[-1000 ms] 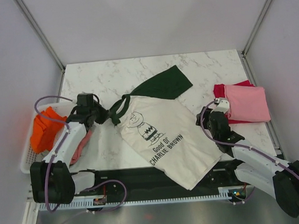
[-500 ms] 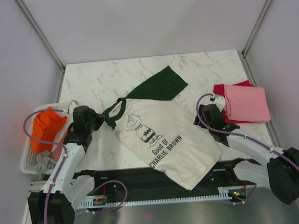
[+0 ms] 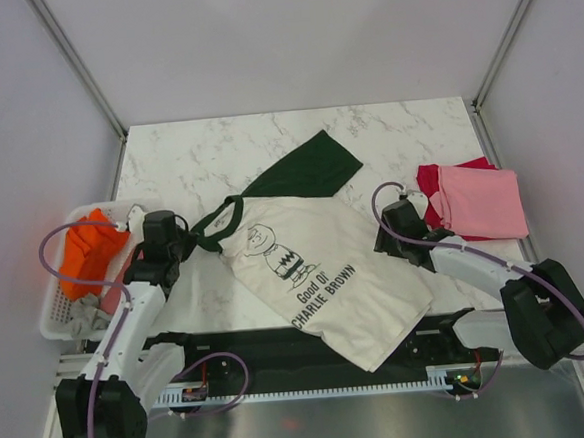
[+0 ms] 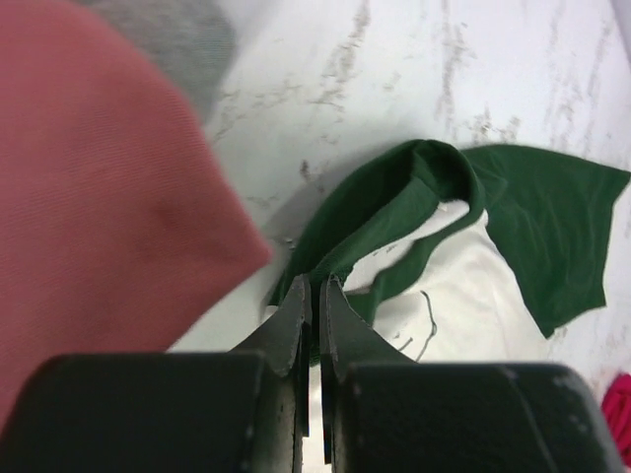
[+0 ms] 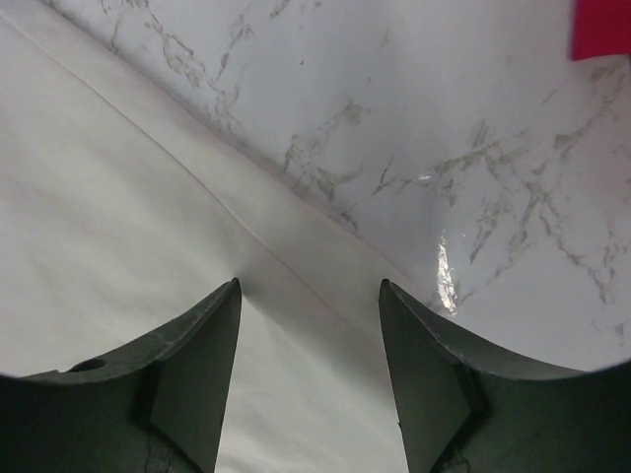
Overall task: Fold and stack the t-shirts
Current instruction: Flatten the tshirt out
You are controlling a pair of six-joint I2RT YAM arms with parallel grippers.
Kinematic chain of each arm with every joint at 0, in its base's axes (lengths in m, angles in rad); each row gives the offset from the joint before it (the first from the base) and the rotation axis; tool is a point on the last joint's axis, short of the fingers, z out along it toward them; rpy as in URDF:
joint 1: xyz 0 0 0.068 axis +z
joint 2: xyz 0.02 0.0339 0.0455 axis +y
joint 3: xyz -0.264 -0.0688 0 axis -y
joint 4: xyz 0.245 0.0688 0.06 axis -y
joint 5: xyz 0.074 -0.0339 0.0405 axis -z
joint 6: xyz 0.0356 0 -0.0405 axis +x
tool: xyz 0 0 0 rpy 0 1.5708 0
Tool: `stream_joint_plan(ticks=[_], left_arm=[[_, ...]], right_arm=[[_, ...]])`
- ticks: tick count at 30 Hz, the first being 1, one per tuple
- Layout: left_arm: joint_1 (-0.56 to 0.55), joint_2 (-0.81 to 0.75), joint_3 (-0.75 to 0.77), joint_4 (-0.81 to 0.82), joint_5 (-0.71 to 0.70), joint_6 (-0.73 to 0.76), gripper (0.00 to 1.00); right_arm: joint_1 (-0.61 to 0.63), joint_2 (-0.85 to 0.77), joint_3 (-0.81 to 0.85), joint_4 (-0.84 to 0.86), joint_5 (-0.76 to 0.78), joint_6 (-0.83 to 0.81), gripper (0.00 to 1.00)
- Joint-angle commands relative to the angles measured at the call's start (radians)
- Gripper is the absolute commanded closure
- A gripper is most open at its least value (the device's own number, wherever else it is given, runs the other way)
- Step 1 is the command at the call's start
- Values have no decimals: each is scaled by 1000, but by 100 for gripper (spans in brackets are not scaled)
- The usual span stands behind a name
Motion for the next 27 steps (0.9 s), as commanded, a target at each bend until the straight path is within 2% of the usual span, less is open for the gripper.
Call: stream_joint_plan(ticks=[1,6,7,9,12,13,14,15,16,17,20,23,27], left_arm=[[28,-58,49,-162,-169,-84,98],[31,-172,20,-181,-249,-107,97],[31,-187,18,-174,-249,-105,96],[31,-187,24,-161,-230,-94,95],[30,-173,58,-153,-173,-49,90],[30,-170,67,-145,-145,-18,72],[30,-166,85,-138,-130,2,50],[30,-153,96,-133,-113,17,33],[30,-146,112,-134,-83,54,16],[30,-140,141,-139,-67,73,5],[28,-136,179,-154,-24,106,0],[16,-133,207,-154,33,140,0],[-76,-107,239,-154,44,169,0]], right_arm=[[-1,47,45,23,-69,-21,33],[-1,67,40,38,-141,-47,34],[-1,70,37,46,-146,-55,35],[-1,80,42,47,-143,-63,46],[1,107,72,47,-174,-78,51],[4,115,91,49,-189,-84,53],[9,116,98,49,-198,-87,52],[16,118,105,44,-200,-87,50],[38,121,115,41,-195,-86,46],[50,121,118,31,-188,-84,38],[101,104,112,11,-148,-58,30],[154,64,82,-3,-108,-15,29],[228,23,37,1,-97,48,29]])
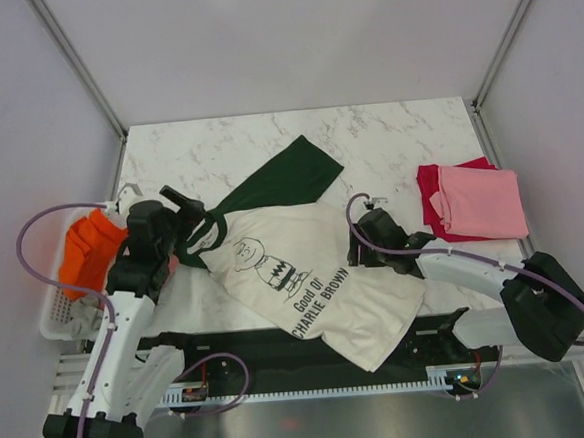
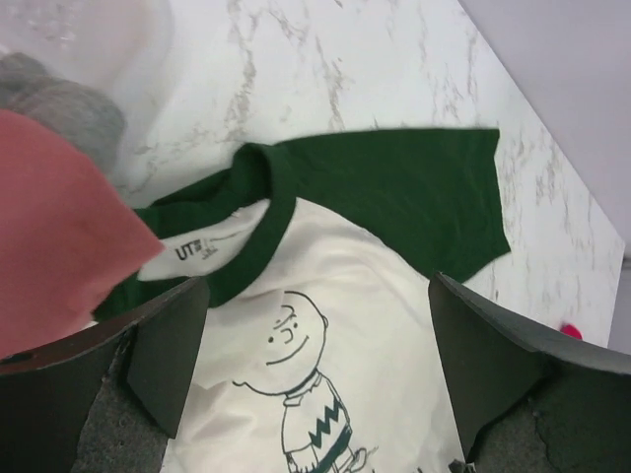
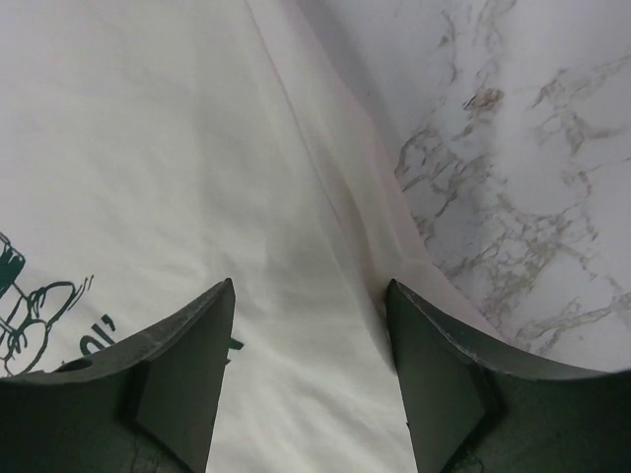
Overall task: Fold and stack the t-shirts
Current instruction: Flatten the tshirt out
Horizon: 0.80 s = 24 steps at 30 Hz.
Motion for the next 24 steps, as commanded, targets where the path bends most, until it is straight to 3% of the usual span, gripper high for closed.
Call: stream_joint_plan(ticks=[1,7,12,18,24], left_arm=[[-80,20,57,15,23,77,1],[-284,112,92,25,-63,82,0],[-365,215,81,90,29,108,0],[-383,223,-26,198,119,125,1],[-391,303,-66,222,159,137,1]], right_arm=[[85,-46,-44,-3,37,93,29],[284,-8,-38,66,33,186,29],[315,-104,-23,54,45,168,27],[306,-276,-20,-124,187,179,23],[233,-351,-11,-400,383,297,29]])
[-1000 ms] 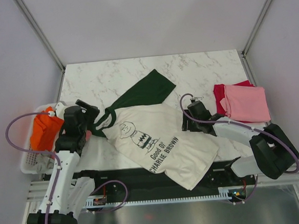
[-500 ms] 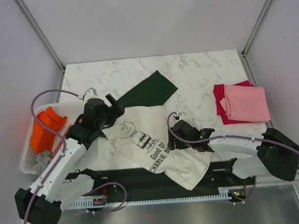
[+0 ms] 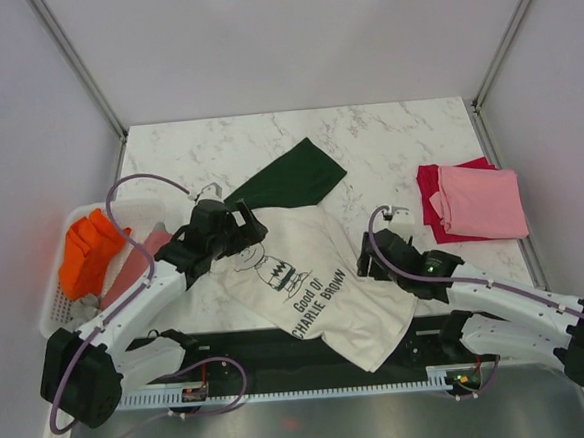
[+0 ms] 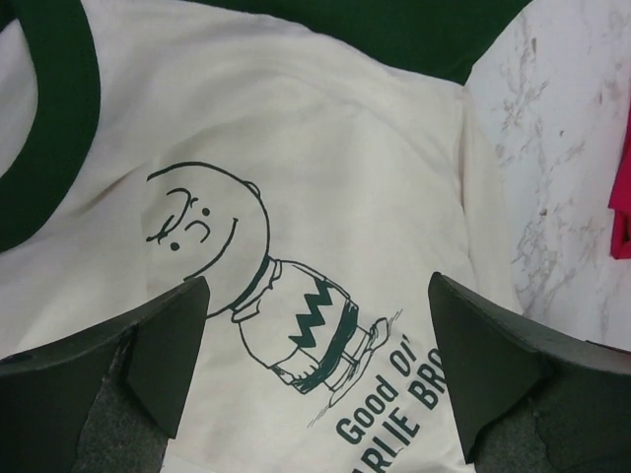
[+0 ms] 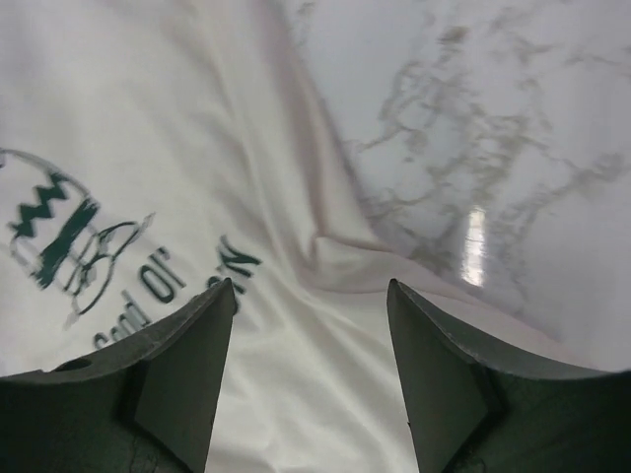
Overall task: Fold and stack the t-shirts
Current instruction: Flatten the tshirt out
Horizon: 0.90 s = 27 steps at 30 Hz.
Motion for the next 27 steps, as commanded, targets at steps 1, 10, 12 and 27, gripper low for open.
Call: stream_joint_plan(ticks=[1,10,12,27], left_arm=[[-3,49,-12,64,33,47,1],[-2,142,5,77,4,70,0],[1,167,4,74,-16,73,1],[202,228,-72,110,86,59,1]], right_arm=[[-41,-37,22,-243,181,124,30],[-65,-97,-12,-437,240,319,31],[-67,-112,-23,-432,232,353,31],[-68,-3,-15,-317,160,367,51]])
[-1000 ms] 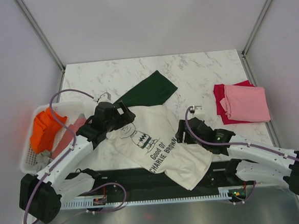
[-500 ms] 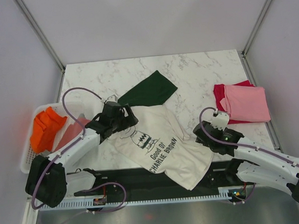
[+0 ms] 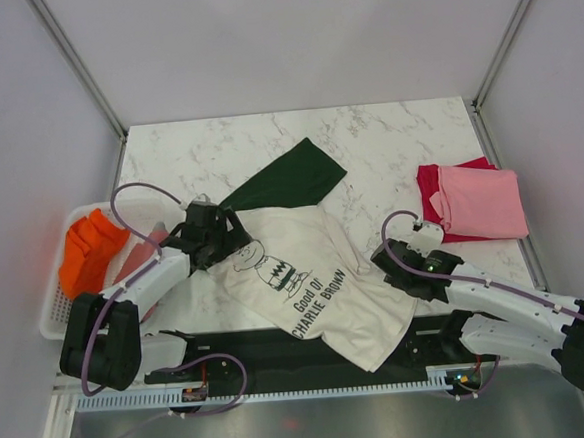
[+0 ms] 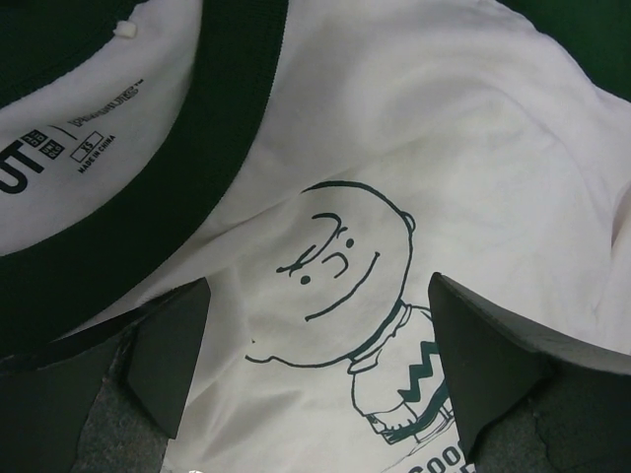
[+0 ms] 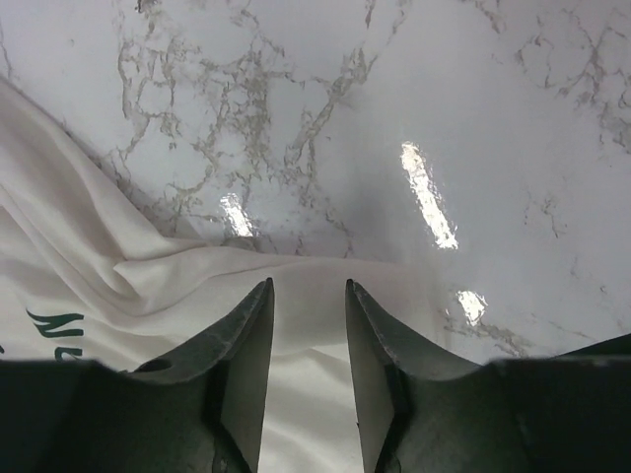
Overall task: Fold and stack the t-shirts
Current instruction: Flatten the tshirt out
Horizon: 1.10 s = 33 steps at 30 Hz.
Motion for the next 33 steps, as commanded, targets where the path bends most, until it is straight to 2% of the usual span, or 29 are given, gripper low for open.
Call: stream_joint_plan(ticks=[1,3,4,6,9,13,17,19,22,24,28,33], left_arm=[[22,4,-13,46,15,28,1],[28,-6,-13,46,15,28,1],[28,-10,-16,48,15,28,1],[28,-33,-19,46,10,29,1],[26,-84,-34,75,30,61,3],[-29,-168,-55,121,101,108,3],[-194,-234,-22,115,42,131,3],[-233,-239,3,110,54,131,3],[-303,-219,38,104,87,128,5],[-398,-190,67,100,75,135,5],[-484,-124,109,98,41,122,4],[-570,-53,148,97,50,25,5]], right_arm=[[-3,0,22,43,-13,-2,59],[-2,6,31,49,-24,-20,67],[-3,9,34,49,-36,-23,74],[-3,6,37,51,-44,-33,80],[-2,-14,43,49,-15,-60,77],[-5,-10,94,-4,83,-105,62],[-32,3,160,-38,161,-163,60],[-95,-10,198,-35,163,-233,60],[-210,-31,229,-3,102,-316,60],[-291,-40,232,25,19,-400,60],[-388,-49,203,66,-102,-444,60],[-465,-103,154,92,-154,-450,59]])
